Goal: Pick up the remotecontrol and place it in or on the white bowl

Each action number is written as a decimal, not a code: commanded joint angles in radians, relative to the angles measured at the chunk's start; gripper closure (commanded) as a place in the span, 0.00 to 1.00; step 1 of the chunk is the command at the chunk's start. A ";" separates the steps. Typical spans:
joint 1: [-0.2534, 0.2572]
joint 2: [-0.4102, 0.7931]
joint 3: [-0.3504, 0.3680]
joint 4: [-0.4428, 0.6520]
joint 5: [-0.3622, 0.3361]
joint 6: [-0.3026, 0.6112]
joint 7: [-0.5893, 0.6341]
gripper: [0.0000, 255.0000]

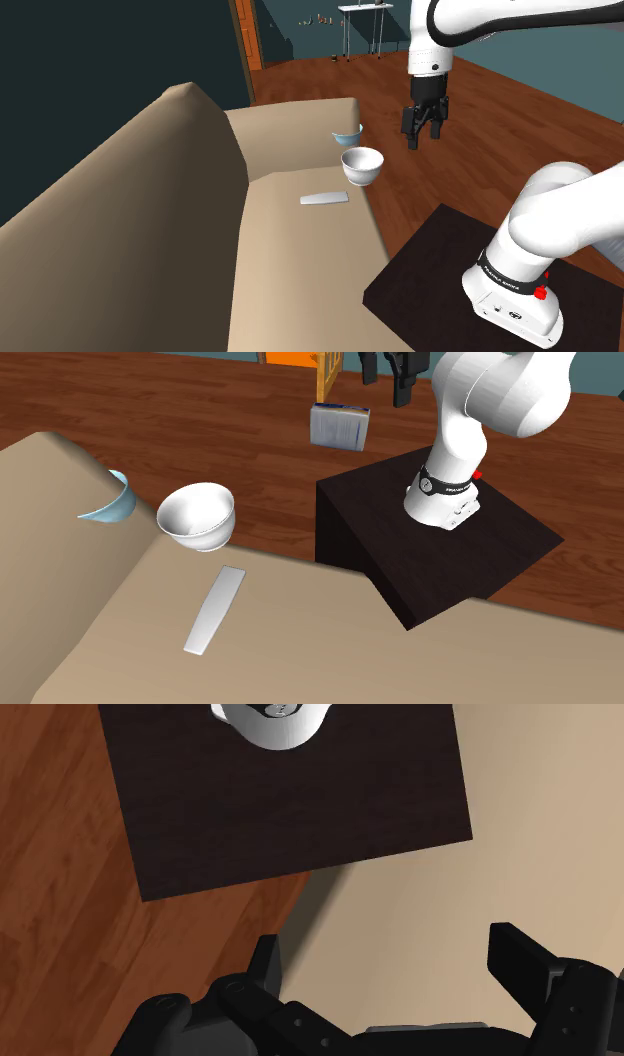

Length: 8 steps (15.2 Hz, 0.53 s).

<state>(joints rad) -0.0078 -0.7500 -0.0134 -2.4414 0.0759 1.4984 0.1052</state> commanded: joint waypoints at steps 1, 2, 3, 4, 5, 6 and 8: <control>0.000 0.000 0.000 0.000 0.000 0.000 0.000 0.00; 0.003 0.019 -0.008 -0.014 -0.011 0.036 -0.029 0.00; 0.007 0.040 -0.017 -0.027 -0.021 0.073 -0.057 0.00; 0.010 0.062 -0.025 -0.038 -0.031 0.110 -0.086 0.00; 0.013 0.086 -0.033 -0.048 -0.041 0.148 -0.113 0.00; 0.017 0.112 -0.041 -0.056 -0.049 0.185 -0.140 0.00; 0.023 0.167 -0.056 -0.068 -0.065 0.260 -0.194 0.00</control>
<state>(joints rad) 0.0118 -0.6136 -0.0615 -2.5045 0.0193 1.7169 -0.0593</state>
